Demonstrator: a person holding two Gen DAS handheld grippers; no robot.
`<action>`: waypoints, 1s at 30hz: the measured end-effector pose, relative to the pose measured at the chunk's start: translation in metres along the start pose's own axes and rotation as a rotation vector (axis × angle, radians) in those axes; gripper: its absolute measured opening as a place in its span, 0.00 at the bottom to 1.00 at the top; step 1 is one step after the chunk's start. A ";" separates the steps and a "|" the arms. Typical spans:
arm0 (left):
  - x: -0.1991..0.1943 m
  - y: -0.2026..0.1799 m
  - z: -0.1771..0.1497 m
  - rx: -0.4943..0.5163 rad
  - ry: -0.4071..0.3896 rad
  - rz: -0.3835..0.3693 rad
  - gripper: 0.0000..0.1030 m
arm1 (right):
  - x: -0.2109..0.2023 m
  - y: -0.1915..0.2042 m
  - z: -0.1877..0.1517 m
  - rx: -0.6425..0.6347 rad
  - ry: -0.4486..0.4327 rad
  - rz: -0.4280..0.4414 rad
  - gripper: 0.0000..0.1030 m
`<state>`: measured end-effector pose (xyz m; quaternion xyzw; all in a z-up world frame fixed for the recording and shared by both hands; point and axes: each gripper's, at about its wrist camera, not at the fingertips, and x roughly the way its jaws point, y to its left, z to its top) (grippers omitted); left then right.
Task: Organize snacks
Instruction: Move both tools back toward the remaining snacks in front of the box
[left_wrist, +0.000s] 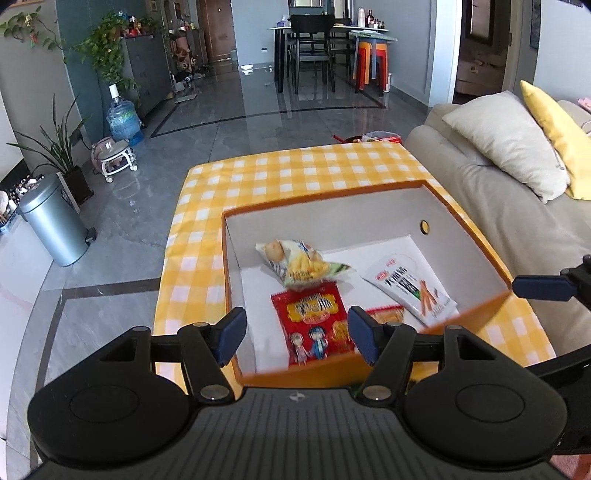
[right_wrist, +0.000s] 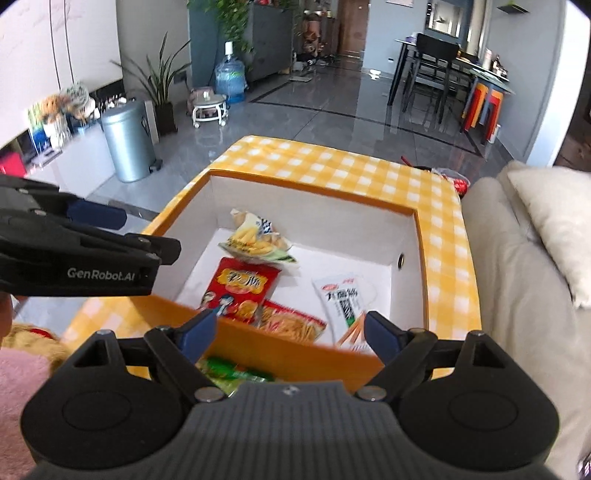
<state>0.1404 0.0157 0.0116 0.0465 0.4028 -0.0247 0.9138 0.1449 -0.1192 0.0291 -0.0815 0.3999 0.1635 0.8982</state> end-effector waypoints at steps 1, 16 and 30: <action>-0.003 -0.002 -0.005 -0.005 0.001 -0.005 0.72 | -0.003 0.002 -0.005 0.005 -0.002 -0.004 0.81; -0.017 -0.020 -0.074 -0.076 0.118 -0.057 0.72 | -0.025 0.006 -0.102 0.074 0.074 -0.031 0.82; 0.011 -0.025 -0.091 -0.115 0.157 -0.111 0.73 | 0.001 -0.022 -0.134 0.136 0.073 -0.060 0.81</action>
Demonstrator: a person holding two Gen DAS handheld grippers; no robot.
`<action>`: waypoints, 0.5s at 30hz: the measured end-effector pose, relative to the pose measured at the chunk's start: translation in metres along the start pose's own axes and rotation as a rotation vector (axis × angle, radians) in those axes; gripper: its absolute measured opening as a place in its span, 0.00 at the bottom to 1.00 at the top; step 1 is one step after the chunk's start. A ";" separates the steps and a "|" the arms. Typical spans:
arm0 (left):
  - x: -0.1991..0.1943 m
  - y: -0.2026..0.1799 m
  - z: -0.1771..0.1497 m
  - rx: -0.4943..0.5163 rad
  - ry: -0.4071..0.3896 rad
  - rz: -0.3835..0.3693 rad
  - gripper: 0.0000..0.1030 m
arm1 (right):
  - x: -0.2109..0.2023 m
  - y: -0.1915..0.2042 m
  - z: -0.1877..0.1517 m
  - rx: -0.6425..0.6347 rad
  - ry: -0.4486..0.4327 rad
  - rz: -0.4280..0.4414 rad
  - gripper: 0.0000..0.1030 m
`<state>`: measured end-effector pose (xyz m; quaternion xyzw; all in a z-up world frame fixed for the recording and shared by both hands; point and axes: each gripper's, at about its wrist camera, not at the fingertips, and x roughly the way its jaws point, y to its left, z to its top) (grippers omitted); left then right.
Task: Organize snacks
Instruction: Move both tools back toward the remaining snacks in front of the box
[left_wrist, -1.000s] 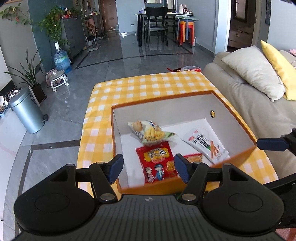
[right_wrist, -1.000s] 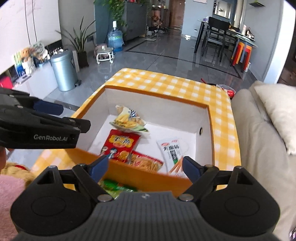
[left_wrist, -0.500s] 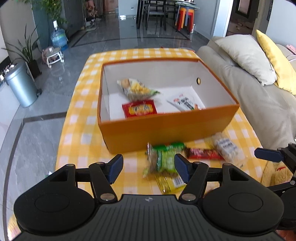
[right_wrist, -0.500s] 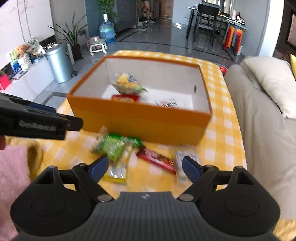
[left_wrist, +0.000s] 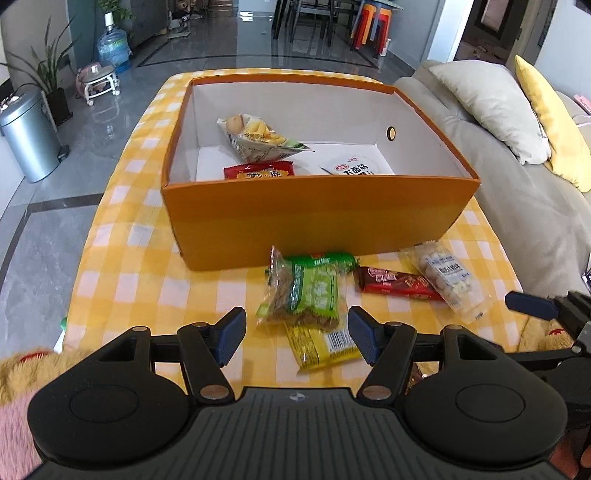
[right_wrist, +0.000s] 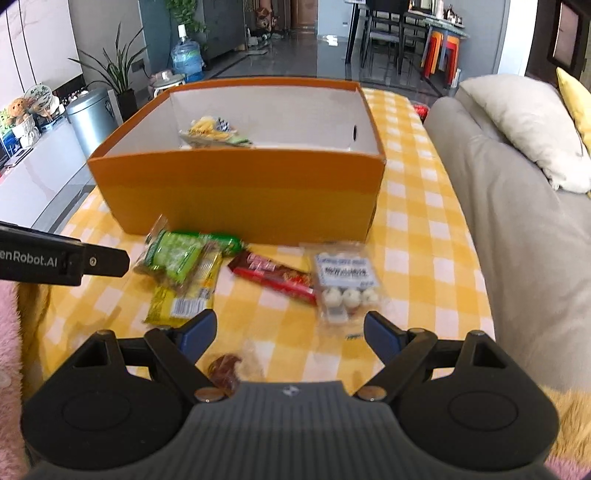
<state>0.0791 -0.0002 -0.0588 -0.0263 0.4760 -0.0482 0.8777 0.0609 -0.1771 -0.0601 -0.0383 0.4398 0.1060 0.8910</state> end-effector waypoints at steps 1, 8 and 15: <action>0.004 0.000 0.003 0.005 0.003 0.000 0.73 | 0.003 -0.002 0.002 -0.002 -0.006 -0.002 0.81; 0.033 0.003 0.013 -0.019 0.030 -0.008 0.74 | 0.029 -0.020 0.018 0.021 -0.013 -0.012 0.81; 0.053 0.000 0.015 -0.009 0.046 -0.002 0.74 | 0.060 -0.040 0.028 0.056 0.021 -0.035 0.81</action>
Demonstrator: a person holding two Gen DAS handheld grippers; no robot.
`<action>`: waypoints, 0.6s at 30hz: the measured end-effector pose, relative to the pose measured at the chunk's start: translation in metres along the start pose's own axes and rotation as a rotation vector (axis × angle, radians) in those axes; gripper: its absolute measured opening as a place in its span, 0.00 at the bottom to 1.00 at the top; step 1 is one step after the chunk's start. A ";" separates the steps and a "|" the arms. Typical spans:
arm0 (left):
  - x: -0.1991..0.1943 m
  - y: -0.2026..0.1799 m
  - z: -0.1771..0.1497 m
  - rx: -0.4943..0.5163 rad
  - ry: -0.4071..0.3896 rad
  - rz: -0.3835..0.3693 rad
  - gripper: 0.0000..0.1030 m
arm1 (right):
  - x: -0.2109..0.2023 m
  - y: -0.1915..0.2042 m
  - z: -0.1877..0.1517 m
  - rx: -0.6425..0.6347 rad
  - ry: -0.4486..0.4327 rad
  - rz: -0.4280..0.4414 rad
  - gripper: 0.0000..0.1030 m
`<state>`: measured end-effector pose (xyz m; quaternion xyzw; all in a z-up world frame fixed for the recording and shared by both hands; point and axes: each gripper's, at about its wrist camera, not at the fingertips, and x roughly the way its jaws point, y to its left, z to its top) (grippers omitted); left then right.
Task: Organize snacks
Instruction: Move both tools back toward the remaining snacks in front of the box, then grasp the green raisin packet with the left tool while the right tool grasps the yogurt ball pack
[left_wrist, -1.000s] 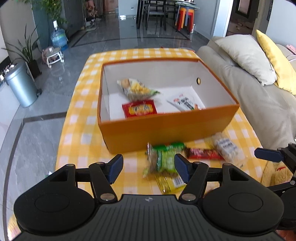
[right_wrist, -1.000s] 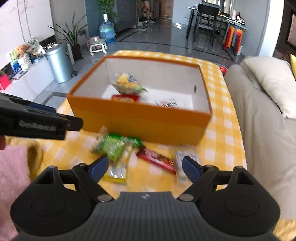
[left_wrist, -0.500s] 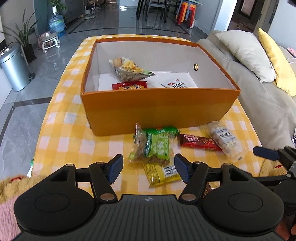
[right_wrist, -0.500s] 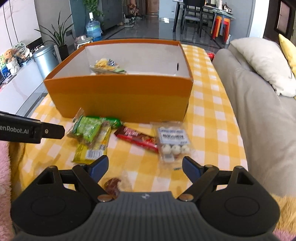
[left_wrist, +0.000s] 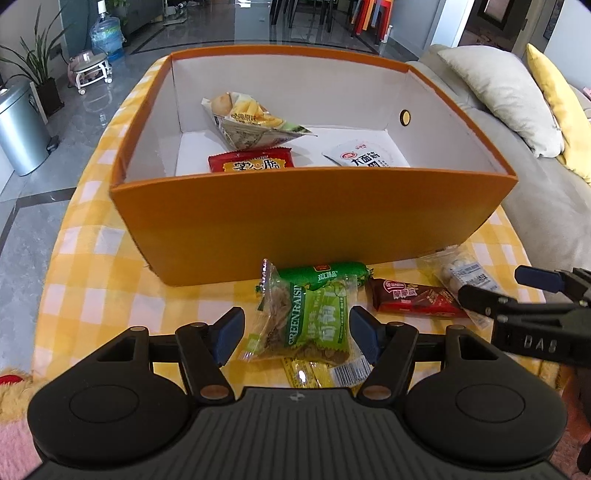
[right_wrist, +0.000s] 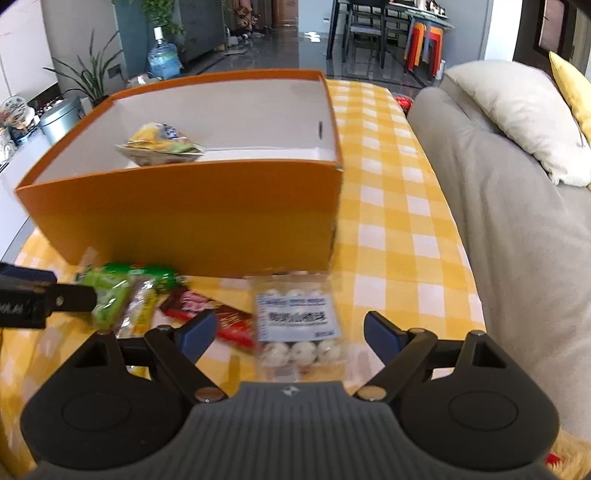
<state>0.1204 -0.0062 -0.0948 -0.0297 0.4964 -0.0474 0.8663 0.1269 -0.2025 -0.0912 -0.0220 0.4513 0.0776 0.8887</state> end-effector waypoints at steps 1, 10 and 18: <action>0.003 0.000 0.000 0.001 0.001 0.003 0.74 | 0.004 -0.003 0.001 0.006 0.005 0.002 0.81; 0.019 0.005 0.001 -0.027 0.009 -0.019 0.74 | 0.034 -0.017 0.002 0.046 0.067 0.048 0.65; 0.025 0.000 0.001 -0.016 0.016 -0.019 0.66 | 0.039 -0.019 0.000 0.063 0.081 0.084 0.58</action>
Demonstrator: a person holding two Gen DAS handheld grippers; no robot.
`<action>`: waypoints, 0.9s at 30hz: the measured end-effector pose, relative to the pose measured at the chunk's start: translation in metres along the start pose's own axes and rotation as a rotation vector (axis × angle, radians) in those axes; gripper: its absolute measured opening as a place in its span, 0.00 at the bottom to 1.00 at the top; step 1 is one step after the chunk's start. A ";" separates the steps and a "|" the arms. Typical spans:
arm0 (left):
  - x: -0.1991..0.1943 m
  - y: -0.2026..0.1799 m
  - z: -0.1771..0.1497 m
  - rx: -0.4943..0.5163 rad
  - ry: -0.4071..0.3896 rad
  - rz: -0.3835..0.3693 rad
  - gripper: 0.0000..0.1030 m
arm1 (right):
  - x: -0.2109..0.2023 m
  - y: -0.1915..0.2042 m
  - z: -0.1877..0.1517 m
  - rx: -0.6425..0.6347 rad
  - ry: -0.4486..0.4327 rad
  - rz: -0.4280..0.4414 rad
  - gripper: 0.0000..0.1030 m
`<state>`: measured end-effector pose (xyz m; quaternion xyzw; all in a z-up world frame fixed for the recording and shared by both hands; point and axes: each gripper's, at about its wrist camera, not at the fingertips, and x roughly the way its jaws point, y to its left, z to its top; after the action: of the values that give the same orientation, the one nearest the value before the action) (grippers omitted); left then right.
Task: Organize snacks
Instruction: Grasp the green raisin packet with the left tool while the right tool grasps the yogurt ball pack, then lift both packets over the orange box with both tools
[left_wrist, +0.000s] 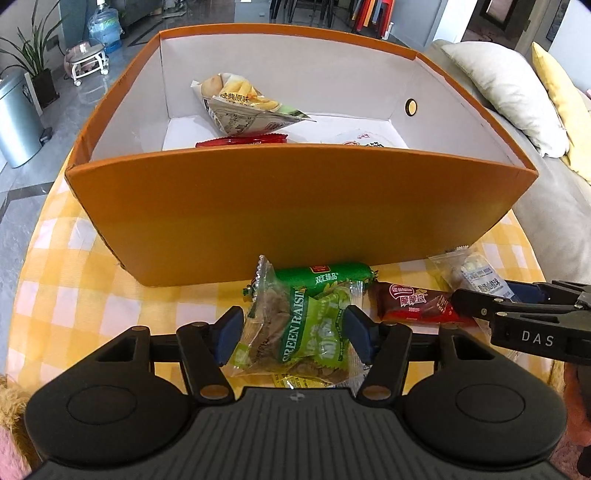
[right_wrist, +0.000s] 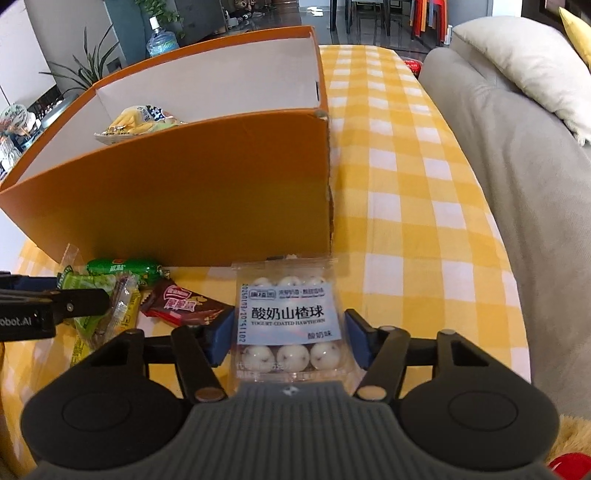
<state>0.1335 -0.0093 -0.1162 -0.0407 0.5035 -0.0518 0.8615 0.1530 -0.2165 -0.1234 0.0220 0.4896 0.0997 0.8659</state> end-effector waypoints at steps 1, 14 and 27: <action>0.001 0.000 0.000 0.001 0.002 -0.002 0.65 | 0.000 0.000 0.000 0.002 0.001 0.002 0.58; -0.009 -0.003 0.001 -0.018 0.003 -0.028 0.47 | -0.008 0.014 -0.004 -0.084 -0.019 -0.034 0.55; -0.065 -0.002 -0.011 0.018 -0.041 -0.030 0.46 | -0.050 0.041 -0.020 -0.165 -0.005 -0.070 0.55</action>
<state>0.0921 -0.0029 -0.0651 -0.0415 0.4845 -0.0685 0.8711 0.1042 -0.1869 -0.0857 -0.0663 0.4780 0.1095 0.8690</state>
